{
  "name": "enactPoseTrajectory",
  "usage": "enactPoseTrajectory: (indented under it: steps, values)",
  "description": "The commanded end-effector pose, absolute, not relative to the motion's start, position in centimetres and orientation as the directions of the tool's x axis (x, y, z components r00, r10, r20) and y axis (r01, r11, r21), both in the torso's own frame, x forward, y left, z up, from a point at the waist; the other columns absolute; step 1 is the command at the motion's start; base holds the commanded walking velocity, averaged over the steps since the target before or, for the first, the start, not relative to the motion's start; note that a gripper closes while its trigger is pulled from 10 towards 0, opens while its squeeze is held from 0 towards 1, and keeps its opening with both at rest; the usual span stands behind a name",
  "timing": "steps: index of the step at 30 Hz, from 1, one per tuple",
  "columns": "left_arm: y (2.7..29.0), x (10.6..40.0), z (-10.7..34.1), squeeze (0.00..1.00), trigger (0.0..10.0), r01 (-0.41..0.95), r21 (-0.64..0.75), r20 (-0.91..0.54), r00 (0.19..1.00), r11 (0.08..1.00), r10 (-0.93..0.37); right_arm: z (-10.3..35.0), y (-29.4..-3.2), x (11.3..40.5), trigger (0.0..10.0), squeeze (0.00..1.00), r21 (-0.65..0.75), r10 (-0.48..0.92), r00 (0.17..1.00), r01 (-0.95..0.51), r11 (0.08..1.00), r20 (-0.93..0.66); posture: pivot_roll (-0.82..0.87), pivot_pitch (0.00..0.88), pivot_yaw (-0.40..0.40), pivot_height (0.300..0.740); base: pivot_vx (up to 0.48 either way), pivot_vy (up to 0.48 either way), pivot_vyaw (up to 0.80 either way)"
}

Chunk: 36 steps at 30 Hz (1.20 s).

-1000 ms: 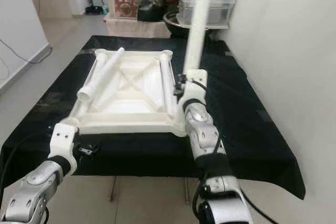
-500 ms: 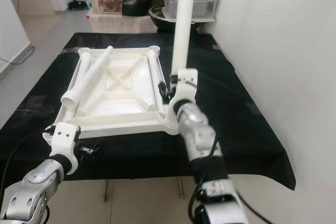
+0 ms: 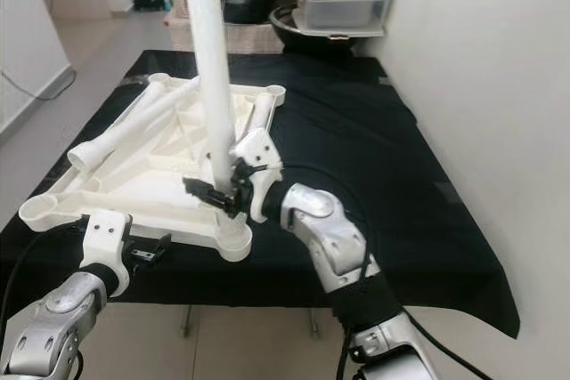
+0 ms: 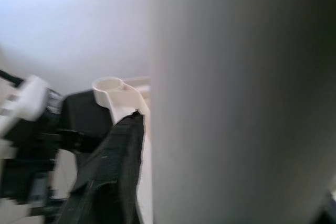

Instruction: Building children table

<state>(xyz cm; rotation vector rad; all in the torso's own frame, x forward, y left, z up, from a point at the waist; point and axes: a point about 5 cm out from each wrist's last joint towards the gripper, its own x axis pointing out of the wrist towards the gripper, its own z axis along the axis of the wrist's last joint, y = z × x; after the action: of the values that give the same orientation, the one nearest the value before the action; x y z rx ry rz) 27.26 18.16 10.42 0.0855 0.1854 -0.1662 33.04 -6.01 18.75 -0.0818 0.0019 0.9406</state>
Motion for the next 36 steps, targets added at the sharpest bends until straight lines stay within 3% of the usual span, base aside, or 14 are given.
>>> enactPoseTrajectory:
  steps: [1,3,6,10,11,18,19,22,23,25,26,30,35,36]
  values:
    - [18.4,26.9,10.1,0.00,10.0,0.170,0.071,-0.197,0.968,0.983,-0.153,18.2,-6.8,34.4,0.0,0.00,-0.055,0.715,0.694,-0.719,0.693,-0.081,0.11,0.000,-0.056,0.740,0.000,0.000,0.00]
    - [18.4,26.9,10.0,0.00,10.0,0.170,0.072,-0.200,0.968,0.983,-0.153,17.6,-8.8,36.2,0.0,0.00,-0.006,0.505,0.856,-0.509,0.861,-0.114,0.10,0.000,-0.055,0.740,0.000,0.000,0.00]
    - [18.2,27.0,10.0,0.00,10.0,0.172,0.070,-0.199,0.967,0.983,-0.156,16.9,-11.5,37.1,0.0,0.00,0.028,0.264,0.954,-0.262,0.965,-0.143,0.10,0.000,-0.054,0.740,0.000,0.000,0.00]
    - [17.9,27.0,10.0,0.00,10.0,0.181,0.067,-0.201,0.966,0.981,-0.165,16.0,-13.8,36.7,0.0,0.00,0.076,-0.011,0.986,0.024,0.997,-0.168,0.10,0.000,-0.050,0.740,0.000,0.000,0.00]
    - [17.8,27.0,10.0,0.00,10.0,0.183,0.066,-0.201,0.965,0.981,-0.167,15.8,-13.7,36.3,9.6,0.00,0.080,-0.051,0.984,0.065,0.995,-0.172,0.09,0.000,-0.045,0.740,0.000,0.000,0.00]
    - [17.6,27.1,9.9,0.00,10.0,0.193,0.068,-0.207,0.963,0.979,-0.175,17.1,-10.4,35.1,10.0,0.00,0.140,0.098,0.994,-0.092,0.986,-0.036,0.09,0.000,-0.042,0.740,0.000,0.000,0.00]
    - [17.7,27.1,10.0,0.00,10.0,0.194,0.068,-0.204,0.963,0.979,-0.176,17.8,-10.0,35.1,10.0,1.00,0.174,0.161,0.987,-0.159,0.972,0.000,0.09,0.000,-0.045,0.740,0.000,0.000,0.00]
    - [17.7,27.1,10.1,0.00,10.0,0.194,0.068,-0.202,0.963,0.979,-0.177,18.3,-9.7,35.2,10.0,1.00,0.189,0.204,0.979,-0.204,0.961,0.018,0.09,0.000,-0.045,0.740,0.000,0.000,0.00]
    - [17.8,27.1,10.1,0.00,10.0,0.191,0.070,-0.202,0.964,0.979,-0.173,19.4,-8.8,35.2,10.0,0.00,0.203,0.364,0.929,-0.369,0.907,0.061,0.09,0.000,-0.045,0.740,0.000,0.000,0.00]
    - [18.0,27.1,10.0,0.00,10.0,0.187,0.070,-0.203,0.964,0.980,-0.170,21.3,-7.3,34.4,10.0,0.00,0.174,0.616,0.774,-0.633,0.755,0.143,0.09,0.000,-0.046,0.740,0.000,0.000,0.00]
    - [18.0,27.1,10.0,0.00,10.0,0.187,0.070,-0.203,0.964,0.980,-0.170,21.3,-7.3,34.4,10.0,0.00,0.174,0.616,0.774,-0.633,0.755,0.143,0.09,0.000,-0.046,0.740,0.000,0.000,0.00]
    - [17.9,27.1,9.9,0.00,10.0,0.186,0.070,-0.204,0.964,0.980,-0.169,21.2,-5.5,32.0,10.0,0.00,0.013,0.839,0.536,-0.843,0.537,0.098,0.09,0.000,-0.049,0.740,0.000,0.000,0.00]
    - [17.7,27.2,10.0,0.00,10.0,0.186,0.067,-0.199,0.965,0.980,-0.170,19.5,-4.6,30.5,10.0,0.00,-0.038,0.888,0.458,-0.888,0.459,0.026,0.11,0.000,-0.059,0.740,0.000,0.000,0.00]
    - [17.7,27.1,10.1,0.00,10.0,0.186,0.067,-0.197,0.966,0.980,-0.170,19.1,-4.4,30.2,8.4,0.00,-0.039,0.895,0.447,-0.894,0.447,0.014,0.11,0.000,-0.059,0.740,0.000,0.000,0.00]
